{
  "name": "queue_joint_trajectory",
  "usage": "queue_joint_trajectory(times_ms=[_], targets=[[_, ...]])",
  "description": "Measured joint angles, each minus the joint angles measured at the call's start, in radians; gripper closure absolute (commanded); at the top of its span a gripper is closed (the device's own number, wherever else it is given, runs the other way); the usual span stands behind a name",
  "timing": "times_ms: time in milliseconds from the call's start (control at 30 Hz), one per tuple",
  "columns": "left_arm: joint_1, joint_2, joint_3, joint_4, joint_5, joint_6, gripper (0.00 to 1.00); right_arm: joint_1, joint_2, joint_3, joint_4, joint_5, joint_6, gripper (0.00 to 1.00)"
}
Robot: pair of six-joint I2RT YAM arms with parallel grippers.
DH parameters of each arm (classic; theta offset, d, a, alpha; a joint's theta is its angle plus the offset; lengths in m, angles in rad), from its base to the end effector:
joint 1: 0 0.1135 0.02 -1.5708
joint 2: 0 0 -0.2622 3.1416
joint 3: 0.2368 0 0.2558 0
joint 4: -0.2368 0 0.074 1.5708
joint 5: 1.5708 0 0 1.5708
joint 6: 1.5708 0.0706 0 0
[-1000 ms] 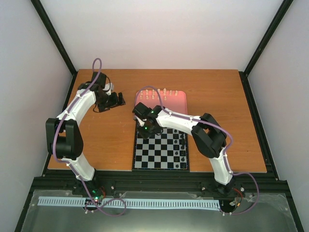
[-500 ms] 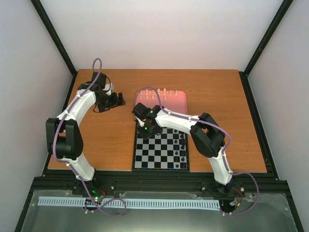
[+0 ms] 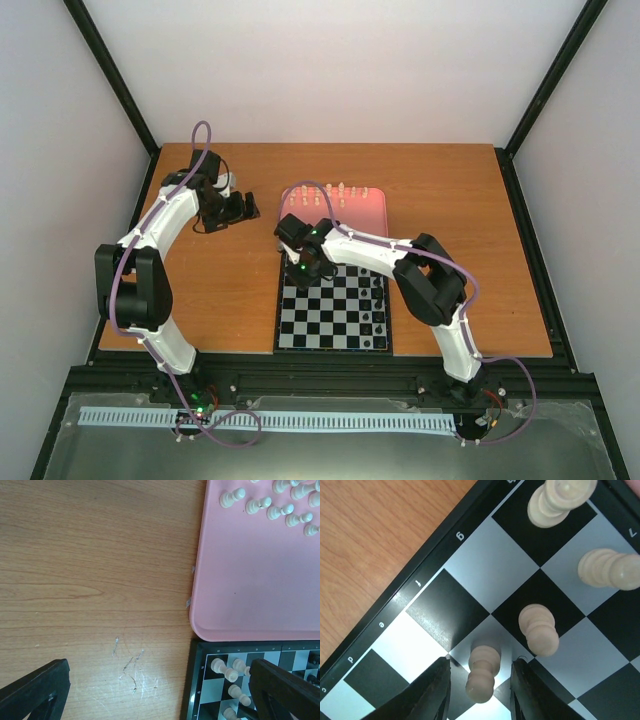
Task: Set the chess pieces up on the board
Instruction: Place the chess piece on the chessboard, then pick up the chess piece from the storage box.
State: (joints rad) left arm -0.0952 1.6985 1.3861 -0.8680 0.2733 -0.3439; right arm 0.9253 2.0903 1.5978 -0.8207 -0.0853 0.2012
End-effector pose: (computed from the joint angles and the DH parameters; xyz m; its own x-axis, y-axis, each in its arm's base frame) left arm 0.3590 -0.0534 0.2229 -0.9320 -0.2371 -0.2741 -0.1279 0.9228 -0.3633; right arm 0.2565 0.3506 0.1368 -0.7317 -0.6405 -0.2332 -0.6764 0.7247 0.1316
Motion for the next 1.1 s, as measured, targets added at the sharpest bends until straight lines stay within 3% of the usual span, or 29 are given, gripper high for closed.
queue_joint_trajectory(times_ms=[167,333,500,600,933,1100], targets=[[0.000,0.000,0.000,0.000,0.000,0.000,0.00,0.000,-0.048,-0.016,-0.036,-0.005,-0.003,0.56],[0.000,0.000,0.000,0.000,0.000,0.000,0.00,-0.001,-0.195,-0.012,-0.089,0.001,-0.003,0.49],[0.000,0.000,0.000,0.000,0.001,0.000,0.00,-0.061,-0.246,0.109,-0.129,-0.010,-0.013,0.45],[0.000,0.000,0.000,-0.001,0.001,0.000,0.00,-0.150,-0.196,0.197,-0.135,-0.010,-0.014,0.45],[0.000,0.000,0.000,-0.004,0.003,0.000,0.00,-0.409,0.242,0.623,-0.138,0.089,0.023,0.48],[0.000,0.000,0.000,-0.005,0.006,0.000,0.00,-0.446,0.302,0.653,-0.138,0.137,0.035,0.48]])
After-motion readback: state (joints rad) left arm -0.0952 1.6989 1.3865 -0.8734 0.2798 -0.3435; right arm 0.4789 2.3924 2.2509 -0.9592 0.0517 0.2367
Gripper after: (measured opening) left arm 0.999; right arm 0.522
